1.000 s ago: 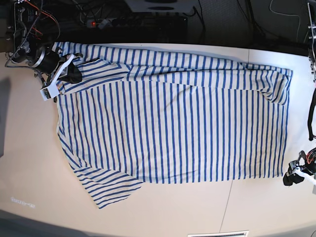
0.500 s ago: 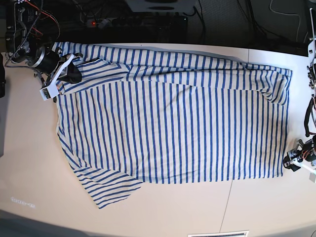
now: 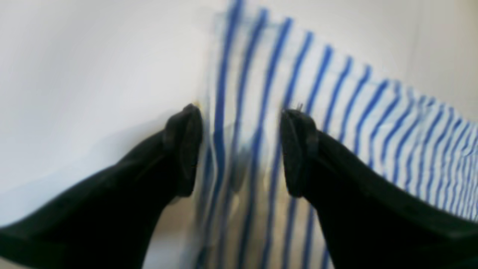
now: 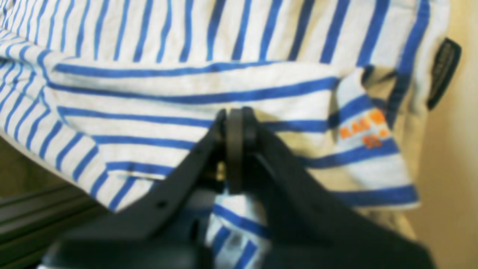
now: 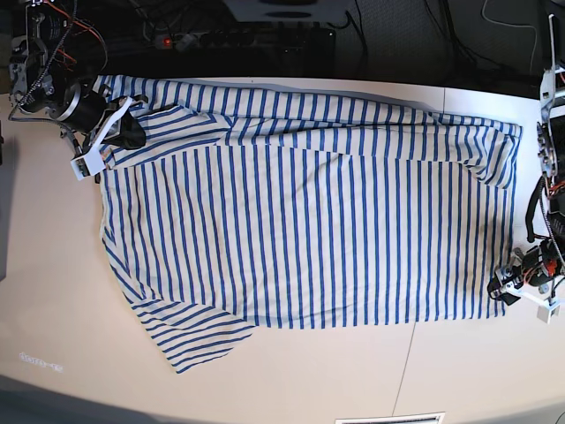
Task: Fold the T-shirt properly
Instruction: 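Release the shirt with the left gripper and regrasp its hem corner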
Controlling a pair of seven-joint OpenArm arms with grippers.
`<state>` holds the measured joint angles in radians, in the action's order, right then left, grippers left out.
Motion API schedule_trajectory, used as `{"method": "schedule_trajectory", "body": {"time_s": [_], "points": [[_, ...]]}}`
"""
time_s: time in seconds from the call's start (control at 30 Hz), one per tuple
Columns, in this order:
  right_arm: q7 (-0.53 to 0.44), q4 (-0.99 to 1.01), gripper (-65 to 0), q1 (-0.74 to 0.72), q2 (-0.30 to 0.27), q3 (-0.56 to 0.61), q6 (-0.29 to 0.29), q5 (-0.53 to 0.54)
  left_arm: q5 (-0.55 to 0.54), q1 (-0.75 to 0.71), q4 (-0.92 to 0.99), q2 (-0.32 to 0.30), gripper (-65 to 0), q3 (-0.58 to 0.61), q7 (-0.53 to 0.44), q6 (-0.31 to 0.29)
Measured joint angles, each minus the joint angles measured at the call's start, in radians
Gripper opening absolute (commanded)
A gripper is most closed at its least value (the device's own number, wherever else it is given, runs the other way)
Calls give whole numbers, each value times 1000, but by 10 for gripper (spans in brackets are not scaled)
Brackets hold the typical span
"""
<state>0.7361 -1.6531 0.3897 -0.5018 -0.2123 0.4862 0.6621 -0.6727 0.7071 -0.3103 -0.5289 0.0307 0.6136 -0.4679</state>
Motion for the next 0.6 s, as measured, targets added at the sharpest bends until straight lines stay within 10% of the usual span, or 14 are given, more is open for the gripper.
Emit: {"method": "schedule_trajectory", "body": {"time_s": [0.33, 0.6], "points": [[2, 0, -650, 0, 0, 0, 0, 0, -17, 8, -5, 53, -286, -4, 34, 0], [2, 0, -650, -1, 0, 0, 0, 0, 15, -8, -1, 61, -650, -3, -54, -34]]}}
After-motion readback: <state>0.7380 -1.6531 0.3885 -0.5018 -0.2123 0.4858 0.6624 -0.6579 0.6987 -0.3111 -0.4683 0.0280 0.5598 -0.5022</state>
